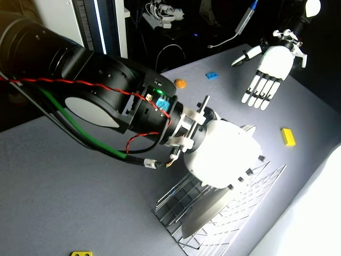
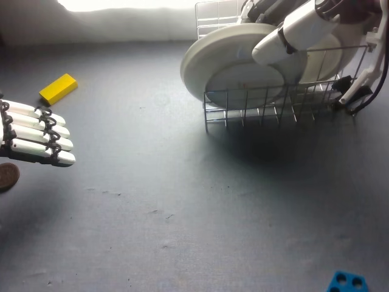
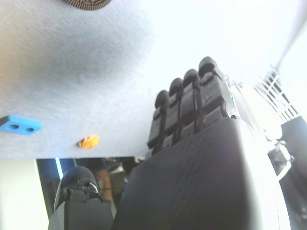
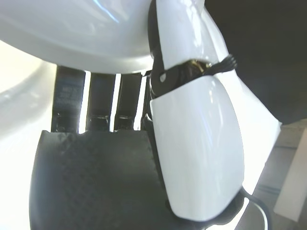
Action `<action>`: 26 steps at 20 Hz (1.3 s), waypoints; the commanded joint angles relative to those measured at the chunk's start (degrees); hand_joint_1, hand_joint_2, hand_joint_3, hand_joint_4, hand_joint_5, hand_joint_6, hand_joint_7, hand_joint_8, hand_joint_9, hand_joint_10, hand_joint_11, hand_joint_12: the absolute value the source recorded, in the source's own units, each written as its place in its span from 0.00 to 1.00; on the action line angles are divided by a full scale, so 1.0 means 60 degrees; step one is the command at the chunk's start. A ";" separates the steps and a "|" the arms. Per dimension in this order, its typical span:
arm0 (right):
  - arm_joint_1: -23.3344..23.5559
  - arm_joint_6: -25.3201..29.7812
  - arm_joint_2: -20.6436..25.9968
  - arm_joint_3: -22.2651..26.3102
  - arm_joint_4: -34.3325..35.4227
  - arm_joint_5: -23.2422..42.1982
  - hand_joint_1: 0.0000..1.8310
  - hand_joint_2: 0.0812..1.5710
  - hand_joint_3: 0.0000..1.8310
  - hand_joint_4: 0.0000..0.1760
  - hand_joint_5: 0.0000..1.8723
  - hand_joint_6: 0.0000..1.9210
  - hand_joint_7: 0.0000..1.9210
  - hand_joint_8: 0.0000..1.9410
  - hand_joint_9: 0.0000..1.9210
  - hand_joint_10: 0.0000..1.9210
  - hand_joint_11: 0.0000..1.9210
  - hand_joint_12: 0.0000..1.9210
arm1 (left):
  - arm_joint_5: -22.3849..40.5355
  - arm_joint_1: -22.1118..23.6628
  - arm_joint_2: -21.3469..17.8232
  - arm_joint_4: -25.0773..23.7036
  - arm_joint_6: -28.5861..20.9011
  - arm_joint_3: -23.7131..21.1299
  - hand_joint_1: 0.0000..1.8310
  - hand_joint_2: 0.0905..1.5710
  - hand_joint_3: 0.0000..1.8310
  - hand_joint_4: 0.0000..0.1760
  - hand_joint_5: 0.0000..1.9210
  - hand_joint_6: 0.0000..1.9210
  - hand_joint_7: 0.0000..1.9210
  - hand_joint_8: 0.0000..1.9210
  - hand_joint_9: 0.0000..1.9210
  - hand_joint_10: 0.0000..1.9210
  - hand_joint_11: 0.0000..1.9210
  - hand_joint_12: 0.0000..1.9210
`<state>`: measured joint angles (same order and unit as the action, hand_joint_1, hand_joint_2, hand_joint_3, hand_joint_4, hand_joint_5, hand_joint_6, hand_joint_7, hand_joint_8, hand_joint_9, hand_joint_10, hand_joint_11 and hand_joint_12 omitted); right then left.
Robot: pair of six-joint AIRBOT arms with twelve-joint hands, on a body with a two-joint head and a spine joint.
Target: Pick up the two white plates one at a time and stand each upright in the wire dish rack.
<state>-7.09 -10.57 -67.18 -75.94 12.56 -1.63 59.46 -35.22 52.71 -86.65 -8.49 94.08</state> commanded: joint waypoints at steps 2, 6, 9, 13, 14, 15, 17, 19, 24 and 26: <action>0.0057 0.0188 0.0024 -0.0045 0.0225 0.1316 0.76 0.65 0.00 0.00 0.55 0.47 0.55 0.41 0.58 0.45 0.51 0.47 | 0.0292 0.0084 -0.0093 0.0545 -0.0020 -0.0029 0.00 0.58 0.00 0.00 0.05 0.00 0.04 0.00 0.01 0.00 0.00 0.00; 0.0024 0.0188 -0.0003 -0.0043 0.0224 0.1316 0.76 0.66 0.00 0.00 0.54 0.48 0.56 0.40 0.56 0.46 0.50 0.48 | 0.0292 0.0093 -0.0093 0.0540 -0.0020 -0.0030 0.00 0.58 0.00 0.00 0.03 0.00 0.02 0.00 0.00 0.00 0.00 0.00; 0.0022 0.0176 -0.0015 -0.0042 0.0215 0.1317 0.76 0.66 0.00 0.00 0.53 0.49 0.54 0.44 0.54 0.50 0.48 0.49 | 0.0292 0.0093 -0.0093 0.0530 -0.0020 -0.0032 0.00 0.58 0.00 0.00 0.04 0.00 0.02 0.00 0.00 0.00 0.00 0.00; 0.0026 0.0168 -0.0015 -0.0038 0.0195 0.1334 0.67 0.71 0.00 0.00 0.47 0.59 0.52 0.50 0.49 0.26 0.38 0.59 | 0.0292 0.0093 -0.0093 0.0506 -0.0025 -0.0047 0.00 0.57 0.00 0.00 0.05 0.01 0.03 0.00 0.01 0.00 0.00 0.00; 0.0026 0.0166 -0.0015 -0.0038 0.0189 0.1335 0.66 0.72 0.00 0.01 0.45 0.62 0.51 0.52 0.48 0.22 0.35 0.60 | 0.0292 0.0094 -0.0093 0.0506 -0.0027 -0.0053 0.00 0.57 0.00 0.00 0.04 0.00 0.03 0.00 0.00 0.00 0.00 0.00; 0.0026 0.0165 -0.0015 -0.0038 0.0187 0.1335 0.63 0.73 0.00 0.00 0.46 0.60 0.45 0.28 0.47 0.18 0.32 0.61 | 0.0292 0.0094 -0.0093 0.0506 -0.0027 -0.0053 0.00 0.57 0.00 0.00 0.04 0.00 0.02 0.00 0.00 0.00 0.00 0.00; 0.0029 0.0161 -0.0017 -0.0021 0.0164 0.1340 0.63 0.72 0.00 0.00 0.47 0.58 0.50 0.07 0.48 0.11 0.30 0.60 | 0.0292 0.0102 -0.0094 0.0506 -0.0028 -0.0053 0.00 0.58 0.00 0.00 0.04 0.00 0.03 0.00 0.01 0.00 0.00 0.00; 0.0032 0.0160 -0.0016 0.0051 0.0031 0.1387 0.68 0.67 0.00 0.00 0.41 0.16 0.48 0.01 0.46 0.06 0.25 0.62 | 0.0292 0.0104 -0.0094 0.0498 -0.0031 -0.0059 0.00 0.57 0.00 0.00 0.03 0.00 0.01 0.00 0.00 0.00 0.00 0.00; 0.0092 0.0161 -0.0006 0.0246 -0.0170 0.1477 0.67 0.66 0.00 0.00 0.45 0.02 0.47 0.00 0.46 0.03 0.22 0.62 | 0.0292 0.0104 -0.0096 0.0477 -0.0036 -0.0061 0.00 0.58 0.00 0.00 0.03 0.00 0.02 0.00 0.00 0.00 0.00 0.00; 0.0108 0.0161 0.0000 0.0267 -0.0246 0.1503 0.67 0.65 0.00 0.00 0.45 0.02 0.47 0.00 0.46 0.03 0.21 0.62 | 0.0292 0.0104 -0.0096 0.0473 -0.0036 -0.0067 0.00 0.57 0.00 0.00 0.04 0.00 0.02 0.00 0.00 0.00 0.00 0.00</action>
<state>-7.35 -10.31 -67.59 -74.39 10.68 0.93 59.46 -35.09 52.69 -87.11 -8.54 93.73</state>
